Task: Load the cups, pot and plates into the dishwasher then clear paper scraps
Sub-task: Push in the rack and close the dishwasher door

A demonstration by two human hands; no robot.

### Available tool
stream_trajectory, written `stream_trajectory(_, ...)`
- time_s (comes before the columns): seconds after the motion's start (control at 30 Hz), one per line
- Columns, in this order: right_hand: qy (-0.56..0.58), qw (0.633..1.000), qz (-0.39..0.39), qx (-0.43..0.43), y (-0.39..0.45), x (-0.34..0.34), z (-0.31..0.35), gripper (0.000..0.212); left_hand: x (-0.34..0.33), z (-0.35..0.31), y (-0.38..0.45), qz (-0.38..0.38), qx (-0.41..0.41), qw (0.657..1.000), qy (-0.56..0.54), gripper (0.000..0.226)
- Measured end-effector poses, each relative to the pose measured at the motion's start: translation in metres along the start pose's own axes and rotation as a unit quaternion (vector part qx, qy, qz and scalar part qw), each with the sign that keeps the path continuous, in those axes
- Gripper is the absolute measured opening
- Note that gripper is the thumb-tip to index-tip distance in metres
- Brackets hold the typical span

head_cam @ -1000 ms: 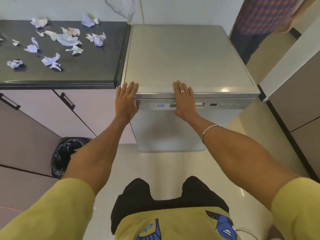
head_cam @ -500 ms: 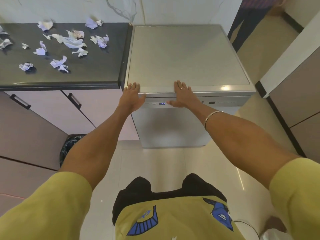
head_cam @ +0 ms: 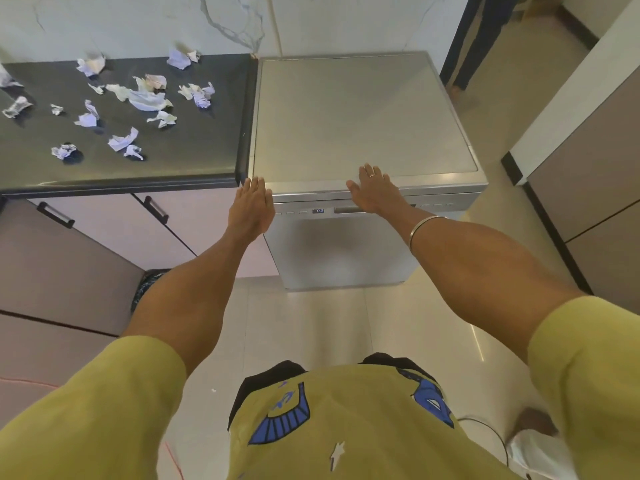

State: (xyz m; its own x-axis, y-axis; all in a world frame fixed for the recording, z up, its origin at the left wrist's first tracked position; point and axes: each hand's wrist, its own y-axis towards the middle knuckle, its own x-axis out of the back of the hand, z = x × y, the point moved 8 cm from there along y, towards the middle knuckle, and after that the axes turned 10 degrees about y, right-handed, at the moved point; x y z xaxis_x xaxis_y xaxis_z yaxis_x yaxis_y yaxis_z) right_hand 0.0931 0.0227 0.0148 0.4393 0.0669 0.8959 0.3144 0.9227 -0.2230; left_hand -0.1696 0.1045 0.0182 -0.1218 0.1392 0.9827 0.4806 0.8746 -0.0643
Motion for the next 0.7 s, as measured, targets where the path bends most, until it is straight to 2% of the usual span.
stream_trajectory(0.37,-0.015,0.999,0.049,-0.016,-0.023,0.009,0.018,0.069,0.021,-0.011,-0.012,0.04,0.004,0.999,-0.003,0.055)
stream_trajectory(0.47,-0.029,0.999,0.036,-0.012,-0.027,0.022,0.025,0.067,0.028,-0.009,-0.016,0.057,0.015,0.998,-0.006,0.056)
stream_trajectory(0.7,-0.013,1.0,0.019,-0.009,-0.029,0.03,0.032,0.06,0.045,-0.018,-0.023,0.031,0.007,0.999,-0.018,0.055)
